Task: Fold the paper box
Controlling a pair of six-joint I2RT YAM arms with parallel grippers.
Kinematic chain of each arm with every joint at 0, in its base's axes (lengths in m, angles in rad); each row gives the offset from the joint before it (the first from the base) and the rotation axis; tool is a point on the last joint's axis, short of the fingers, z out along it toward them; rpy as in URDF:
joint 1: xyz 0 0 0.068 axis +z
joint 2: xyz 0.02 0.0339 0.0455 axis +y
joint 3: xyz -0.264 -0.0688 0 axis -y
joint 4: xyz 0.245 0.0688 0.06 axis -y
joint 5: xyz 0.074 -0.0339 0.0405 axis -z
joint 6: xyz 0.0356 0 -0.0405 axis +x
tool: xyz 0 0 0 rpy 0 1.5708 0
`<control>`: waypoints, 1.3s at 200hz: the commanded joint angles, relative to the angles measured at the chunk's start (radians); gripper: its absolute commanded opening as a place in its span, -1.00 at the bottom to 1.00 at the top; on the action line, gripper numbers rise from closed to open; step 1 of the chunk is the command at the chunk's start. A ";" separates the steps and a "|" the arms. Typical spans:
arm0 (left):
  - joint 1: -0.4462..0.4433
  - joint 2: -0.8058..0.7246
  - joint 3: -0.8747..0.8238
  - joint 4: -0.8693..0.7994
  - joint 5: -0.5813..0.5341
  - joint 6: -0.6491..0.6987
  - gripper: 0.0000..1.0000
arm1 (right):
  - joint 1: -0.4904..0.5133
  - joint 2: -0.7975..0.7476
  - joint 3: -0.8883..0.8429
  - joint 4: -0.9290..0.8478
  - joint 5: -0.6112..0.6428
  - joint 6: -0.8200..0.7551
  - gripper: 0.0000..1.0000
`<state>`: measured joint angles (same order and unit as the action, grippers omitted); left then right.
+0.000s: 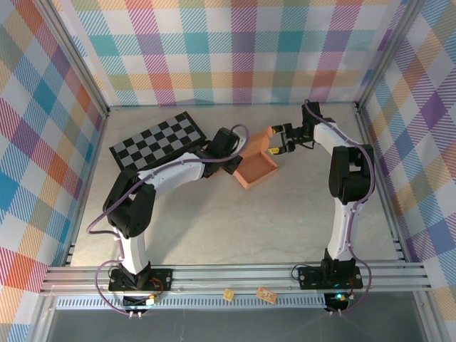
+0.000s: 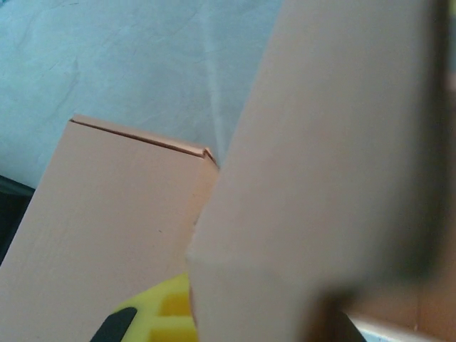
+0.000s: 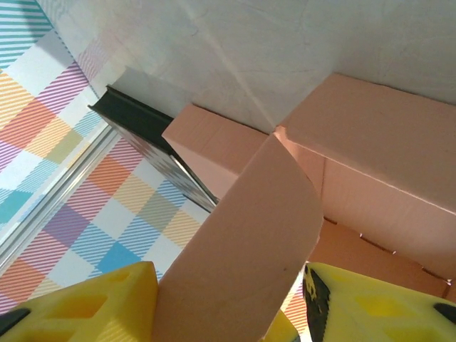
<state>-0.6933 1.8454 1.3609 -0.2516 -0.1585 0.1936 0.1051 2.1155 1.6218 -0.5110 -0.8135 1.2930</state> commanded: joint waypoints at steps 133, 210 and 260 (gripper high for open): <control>-0.012 -0.134 -0.174 0.032 0.180 0.418 -1.00 | -0.007 -0.169 0.179 -0.573 0.296 -0.643 0.21; 0.018 -0.120 -0.128 0.003 0.215 0.366 -0.66 | 0.046 0.095 0.487 -0.598 0.283 -0.714 0.20; 0.010 -0.252 -0.177 0.061 0.295 0.073 0.04 | 0.065 0.121 0.469 -0.544 0.212 -0.655 0.17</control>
<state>-0.6781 1.7187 1.1995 -0.2184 0.0669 0.4503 0.1604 2.2551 2.0872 -1.0637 -0.5350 0.6167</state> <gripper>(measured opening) 0.482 0.589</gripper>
